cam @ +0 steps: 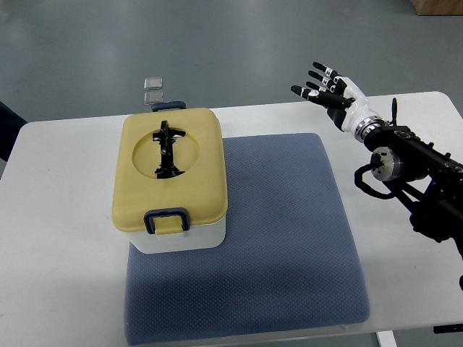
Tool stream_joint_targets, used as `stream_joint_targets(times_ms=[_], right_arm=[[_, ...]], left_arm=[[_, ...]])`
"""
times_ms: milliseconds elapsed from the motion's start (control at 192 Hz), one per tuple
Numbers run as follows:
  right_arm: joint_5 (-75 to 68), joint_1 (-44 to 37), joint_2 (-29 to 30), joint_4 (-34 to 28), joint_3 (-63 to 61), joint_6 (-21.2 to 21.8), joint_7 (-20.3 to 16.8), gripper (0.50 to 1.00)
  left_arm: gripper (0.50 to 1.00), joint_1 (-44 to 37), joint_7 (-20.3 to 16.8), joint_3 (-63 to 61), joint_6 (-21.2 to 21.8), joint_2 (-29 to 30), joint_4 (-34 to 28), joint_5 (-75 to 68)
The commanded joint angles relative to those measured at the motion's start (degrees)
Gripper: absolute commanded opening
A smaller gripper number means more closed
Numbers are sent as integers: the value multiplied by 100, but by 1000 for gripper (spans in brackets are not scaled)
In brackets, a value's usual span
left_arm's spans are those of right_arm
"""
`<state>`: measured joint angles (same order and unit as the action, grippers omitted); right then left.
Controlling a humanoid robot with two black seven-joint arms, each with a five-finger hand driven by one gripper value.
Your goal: Open white storage box with right hand
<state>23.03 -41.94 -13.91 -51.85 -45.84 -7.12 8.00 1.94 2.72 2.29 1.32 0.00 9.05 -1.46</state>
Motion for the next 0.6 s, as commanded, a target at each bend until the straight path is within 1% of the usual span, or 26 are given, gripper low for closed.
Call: stream_joint_targets(times_ms=[0,396,593], right_arm=[[0,1,2,0,5,0,0,930],[0,36,2,9,5,0,0,930],[0,72,2,9,5,0,70,930]], left_arm=[[1000,-1,0,26,0,0,0,5],[1000,-36,0,17,35,0,0,5],[1000,-27,0,17,18,0,-9,5]])
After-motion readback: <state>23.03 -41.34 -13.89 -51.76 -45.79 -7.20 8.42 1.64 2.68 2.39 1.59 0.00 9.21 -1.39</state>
